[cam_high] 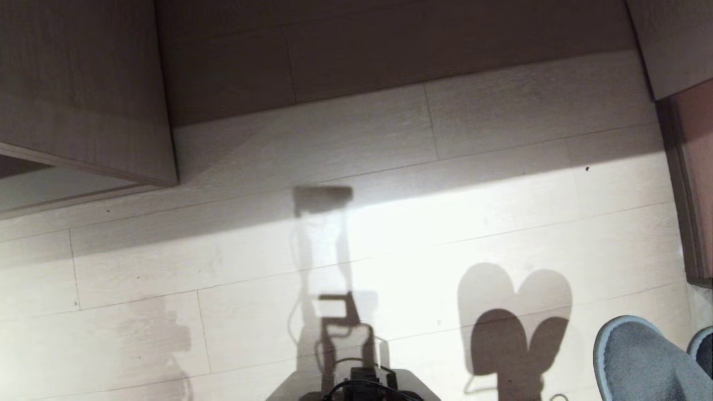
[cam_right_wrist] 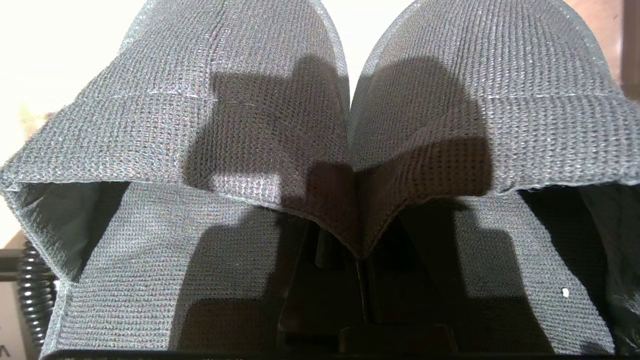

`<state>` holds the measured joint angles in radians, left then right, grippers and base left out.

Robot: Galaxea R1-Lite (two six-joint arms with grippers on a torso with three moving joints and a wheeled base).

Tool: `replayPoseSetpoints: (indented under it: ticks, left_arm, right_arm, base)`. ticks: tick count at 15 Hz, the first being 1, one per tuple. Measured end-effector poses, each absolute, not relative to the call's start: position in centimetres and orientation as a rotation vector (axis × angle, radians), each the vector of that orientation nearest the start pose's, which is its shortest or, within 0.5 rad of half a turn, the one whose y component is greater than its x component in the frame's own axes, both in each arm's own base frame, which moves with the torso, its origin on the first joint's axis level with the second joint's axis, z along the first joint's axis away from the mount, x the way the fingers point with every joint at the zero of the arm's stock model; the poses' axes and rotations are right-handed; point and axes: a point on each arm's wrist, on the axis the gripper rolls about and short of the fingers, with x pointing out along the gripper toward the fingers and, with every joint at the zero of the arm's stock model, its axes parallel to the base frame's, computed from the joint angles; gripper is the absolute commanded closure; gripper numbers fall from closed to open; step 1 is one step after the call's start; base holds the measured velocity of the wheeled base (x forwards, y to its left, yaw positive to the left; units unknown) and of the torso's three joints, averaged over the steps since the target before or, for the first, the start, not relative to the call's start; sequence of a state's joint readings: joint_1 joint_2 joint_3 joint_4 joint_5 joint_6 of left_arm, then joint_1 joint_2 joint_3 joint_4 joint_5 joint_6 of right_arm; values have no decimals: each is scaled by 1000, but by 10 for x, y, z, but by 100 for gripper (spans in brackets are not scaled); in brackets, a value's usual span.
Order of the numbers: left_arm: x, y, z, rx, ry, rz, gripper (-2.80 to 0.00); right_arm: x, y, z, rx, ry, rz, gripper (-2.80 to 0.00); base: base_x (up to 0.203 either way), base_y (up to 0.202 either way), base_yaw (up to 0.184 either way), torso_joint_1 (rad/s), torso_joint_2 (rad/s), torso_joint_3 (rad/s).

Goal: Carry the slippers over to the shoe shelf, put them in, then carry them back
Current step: Place the slippers on the floor

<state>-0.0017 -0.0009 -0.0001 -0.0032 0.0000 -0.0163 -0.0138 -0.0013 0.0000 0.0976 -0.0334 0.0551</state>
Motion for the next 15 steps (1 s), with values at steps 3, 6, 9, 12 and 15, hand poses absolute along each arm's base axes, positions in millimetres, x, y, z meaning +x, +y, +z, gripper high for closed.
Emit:
replayPoseSetpoints:
  ticks: [3, 6, 9, 12, 15]
  left_arm:
    - [-23, 0, 76, -16, -4, -2, 0]
    - [-23, 0, 76, -16, -4, -2, 0]
    - [-23, 0, 76, -16, -4, -1, 0]
    - [-23, 0, 76, -17, -4, -2, 0]
    - [-23, 0, 76, -16, -4, -1, 0]
  right_arm:
    - [-23, 0, 65, 54, 95, -50, 0]
    - [-23, 0, 65, 54, 95, -50, 0]
    - [-23, 0, 65, 54, 95, -50, 0]
    - [-23, 0, 65, 54, 95, -50, 0]
    - [-23, 0, 65, 54, 95, -50, 0]
  base:
    - [0, 0, 0, 2, 3, -197]
    - [0, 0, 0, 6, 4, -195]
    - [0, 0, 0, 1, 0, -195]
    - [0, 0, 0, 0, 3, -195]
    - [0, 0, 0, 1, 4, -197]
